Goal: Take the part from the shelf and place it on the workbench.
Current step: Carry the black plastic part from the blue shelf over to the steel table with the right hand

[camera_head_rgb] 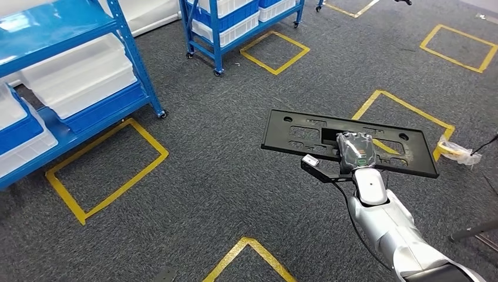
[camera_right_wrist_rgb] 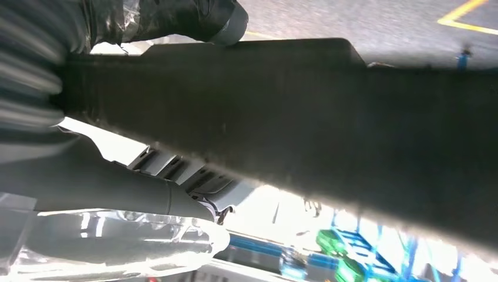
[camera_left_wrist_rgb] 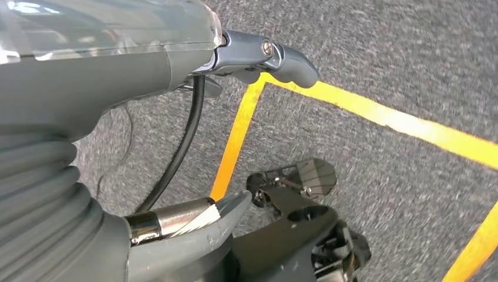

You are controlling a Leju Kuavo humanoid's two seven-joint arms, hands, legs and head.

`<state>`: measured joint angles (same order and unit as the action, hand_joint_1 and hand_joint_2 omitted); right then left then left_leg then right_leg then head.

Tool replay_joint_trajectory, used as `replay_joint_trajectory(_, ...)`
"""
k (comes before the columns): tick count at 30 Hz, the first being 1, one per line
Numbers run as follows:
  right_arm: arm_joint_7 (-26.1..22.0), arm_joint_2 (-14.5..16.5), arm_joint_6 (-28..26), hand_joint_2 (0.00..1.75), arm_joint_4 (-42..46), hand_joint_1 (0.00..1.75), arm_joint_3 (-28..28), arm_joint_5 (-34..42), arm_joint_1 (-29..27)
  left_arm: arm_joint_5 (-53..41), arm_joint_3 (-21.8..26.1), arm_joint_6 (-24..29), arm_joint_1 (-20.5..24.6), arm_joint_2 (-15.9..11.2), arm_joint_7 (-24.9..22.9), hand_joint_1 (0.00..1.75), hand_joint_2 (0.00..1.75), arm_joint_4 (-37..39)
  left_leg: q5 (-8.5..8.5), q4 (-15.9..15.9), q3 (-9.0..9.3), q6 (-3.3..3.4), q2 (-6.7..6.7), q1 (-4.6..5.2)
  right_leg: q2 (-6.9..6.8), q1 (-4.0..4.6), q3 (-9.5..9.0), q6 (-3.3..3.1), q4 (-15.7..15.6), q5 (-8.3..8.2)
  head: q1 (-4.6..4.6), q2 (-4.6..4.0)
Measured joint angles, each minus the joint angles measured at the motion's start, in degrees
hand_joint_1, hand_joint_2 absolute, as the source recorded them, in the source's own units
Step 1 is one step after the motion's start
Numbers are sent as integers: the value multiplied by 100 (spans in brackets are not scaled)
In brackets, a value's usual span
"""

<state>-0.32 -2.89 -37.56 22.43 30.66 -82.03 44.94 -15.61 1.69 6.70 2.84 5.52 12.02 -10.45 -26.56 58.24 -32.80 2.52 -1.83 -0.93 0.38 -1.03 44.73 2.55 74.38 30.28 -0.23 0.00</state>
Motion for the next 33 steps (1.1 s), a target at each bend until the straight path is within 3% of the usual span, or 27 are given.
replay_joint_trajectory(1,22,-18,-2,175,1,175,-2,-8,-12,19,3,18,2,6,1,0,175,0,-8,4,2,-7,-66,0,-26,-14,-53,12,-80,-94,0,0)
replay_joint_trajectory(3,77,-53,-7,175,8,175,-5,-25,-14,58,17,79,26,39,-3,0,175,0,-34,12,20,-40,-189,3,-182,-23,-439,15,-794,-427,1,0)
replay_joint_trajectory(5,112,-70,-9,175,26,175,-8,-39,1,64,30,136,64,84,-14,0,175,0,-67,20,40,-93,-293,33,-370,27,-763,-38,-1410,-607,-1,0)
replay_joint_trajectory(6,119,-74,-10,175,34,175,-8,-44,3,64,33,151,84,100,-20,0,175,0,-82,20,51,-122,-343,50,-399,55,-811,-75,-1525,-613,-4,0)
replay_joint_trajectory(8,130,-89,-10,175,43,175,-9,-55,-3,61,38,158,112,131,-34,0,175,-1,-105,9,78,-183,-451,60,-273,81,-799,-151,-1535,-620,-9,0)
replay_joint_trajectory(9,153,-99,-10,175,46,175,-9,-69,-10,56,38,158,125,147,-37,0,175,-1,-141,32,83,-216,-428,50,-208,72,-803,-184,-1549,-628,-11,0)
replay_joint_trajectory(11,239,-115,-12,175,52,175,-11,-107,-9,29,37,155,138,181,-28,0,175,-2,-357,330,-32,-257,-195,22,-89,41,-820,-265,-1579,-647,-14,0)
replay_joint_trajectory(13,323,-123,-15,175,54,175,-17,-126,-14,-9,36,156,132,218,-14,0,175,-2,-723,1052,-365,-259,72,12,27,41,-824,-317,-1584,-648,-15,0)
replay_joint_trajectory(15,355,-133,-16,175,53,175,-30,-127,-40,-42,36,166,113,254,-13,0,175,-2,-892,1651,-672,-247,137,17,180,64,-822,-332,-1572,-644,-15,0)
replay_joint_trajectory(16,358,-139,-16,175,52,175,-37,-127,-53,-53,36,171,109,267,-13,0,175,-2,-808,1666,-702,-232,148,19,267,73,-823,-333,-1561,-643,-15,0)
replay_joint_trajectory(17,360,-145,-16,175,53,175,-44,-127,-61,-60,36,174,111,277,-13,0,175,-2,-622,1461,-631,-209,176,20,356,80,-824,-332,-1548,-642,-15,0)
replay_joint_trajectory(19,369,-151,-13,175,54,175,-51,-139,-62,-63,36,176,121,290,-17,0,175,-2,-193,729,-335,-145,401,20,517,85,-818,-318,-1513,-633,-10,0)
replay_joint_trajectory(20,382,-153,-9,175,55,175,-52,-156,-56,-65,36,182,125,297,-27,0,175,-2,-82,418,-205,-125,529,15,591,79,-795,-298,-1492,-633,-9,0)
replay_joint_trajectory(22,414,-173,-1,175,54,175,-54,-195,-53,-73,34,204,134,311,-64,0,175,-2,-65,178,-105,-105,650,26,722,44,-736,-228,-1483,-654,-5,0)
replay_joint_trajectory(23,426,-195,2,175,54,175,-55,-210,-58,-77,34,219,140,319,-83,0,175,-2,-63,128,-83,-95,593,31,799,27,-712,-184,-1495,-678,-7,0)
replay_joint_trajectory(24,432,-216,6,175,53,175,-57,-219,-71,-79,35,228,146,326,-95,0,175,-2,-37,94,-65,-67,523,31,783,17,-696,-152,-1499,-687,-7,0)
replay_joint_trajectory(26,444,-257,26,175,52,175,-58,-232,-72,-74,36,237,152,348,-99,0,175,-3,17,-7,-12,-2,376,20,480,41,-594,-106,-1312,-566,12,0)
replay_joint_trajectory(28,457,-271,54,175,52,175,-58,-254,-44,-64,36,237,144,367,-98,0,175,-4,34,-53,15,34,237,31,106,43,-301,-68,-705,-249,31,0)
replay_joint_trajectory(30,463,-274,83,175,49,175,-58,-282,-37,-54,37,229,123,370,-96,0,175,-4,21,-52,18,37,91,39,15,2,6,-22,-90,-38,34,0)
replay_joint_trajectory(31,466,-276,95,175,47,175,-58,-294,-42,-50,38,224,115,373,-95,0,175,-4,12,-50,21,30,19,39,-1,-20,51,-3,-5,-60,35,0)
replay_joint_trajectory(33,473,-279,109,175,45,175,-58,-315,-40,-41,38,215,110,381,-88,0,175,-4,-24,-35,40,1,-123,36,-81,-58,-207,26,-496,-369,36,0)
